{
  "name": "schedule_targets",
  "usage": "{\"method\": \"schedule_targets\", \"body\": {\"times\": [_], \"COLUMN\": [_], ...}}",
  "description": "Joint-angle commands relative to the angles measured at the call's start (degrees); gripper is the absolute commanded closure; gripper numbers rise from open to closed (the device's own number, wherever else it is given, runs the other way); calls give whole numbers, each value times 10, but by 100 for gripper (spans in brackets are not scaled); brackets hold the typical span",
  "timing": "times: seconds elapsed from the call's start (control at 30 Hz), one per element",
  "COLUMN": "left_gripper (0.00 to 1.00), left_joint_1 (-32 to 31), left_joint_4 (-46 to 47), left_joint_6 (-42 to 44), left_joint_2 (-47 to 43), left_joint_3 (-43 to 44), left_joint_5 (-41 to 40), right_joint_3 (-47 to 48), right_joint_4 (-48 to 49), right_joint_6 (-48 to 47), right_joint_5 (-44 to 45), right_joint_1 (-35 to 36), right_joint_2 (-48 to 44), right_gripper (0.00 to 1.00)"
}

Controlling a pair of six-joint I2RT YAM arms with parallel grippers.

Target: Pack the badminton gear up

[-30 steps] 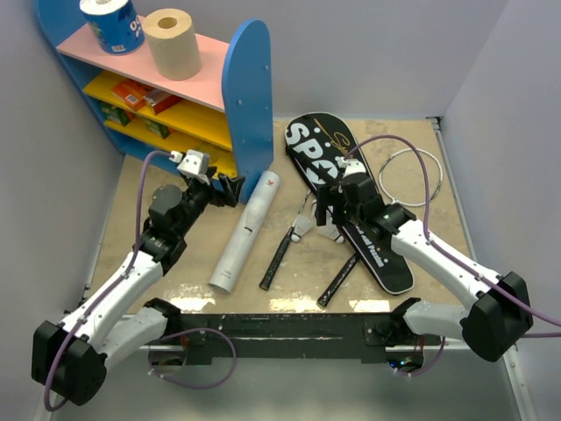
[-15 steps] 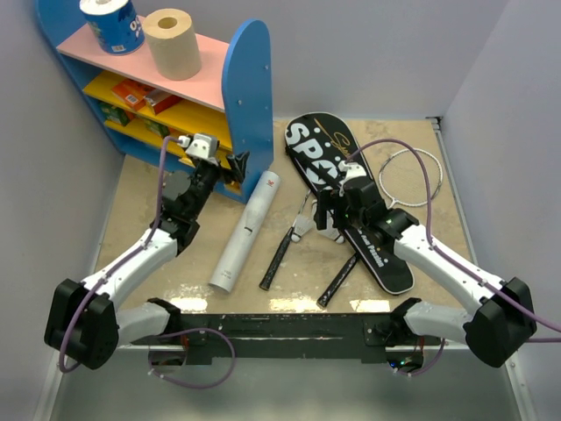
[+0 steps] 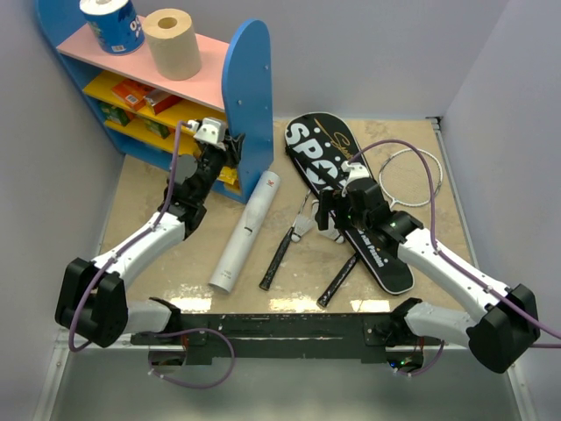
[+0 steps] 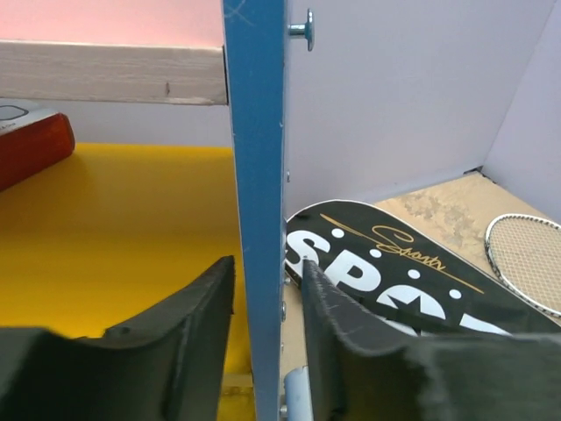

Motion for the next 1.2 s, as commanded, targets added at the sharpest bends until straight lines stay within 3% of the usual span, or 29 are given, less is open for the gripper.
{"method": "schedule_targets", "body": {"times": [0.0, 0.13, 0.23, 0.27, 0.3, 0.73, 1.17], "left_gripper": [64, 69, 85, 97, 100, 100, 100], "left_joint_1": [0, 0, 0, 0, 0, 0, 7], "left_joint_4": [40, 42, 41, 40, 36, 87, 76], "left_joint_6": [9, 13, 15, 17, 21, 51, 73], "left_joint_2": [3, 4, 16, 19, 30, 123, 279], "left_joint_3": [23, 27, 36, 42, 52, 120, 289], "left_joint_5": [4, 0, 3, 3, 2, -37, -129], "right_joint_3": [-4, -6, -11, -12, -12, -11, -18], "right_joint_4": [9, 9, 10, 10, 10, -17, -32], "right_joint_6": [2, 4, 6, 8, 10, 16, 30], "right_joint_5": [-9, -11, -12, -14, -15, -6, -15], "right_joint_1": [-1, 0, 0, -1, -1, -1, -1], "right_joint_2": [-12, -16, -18, -18, -18, -34, -47], "right_gripper": [5, 5, 5, 5, 5, 5, 6]}}
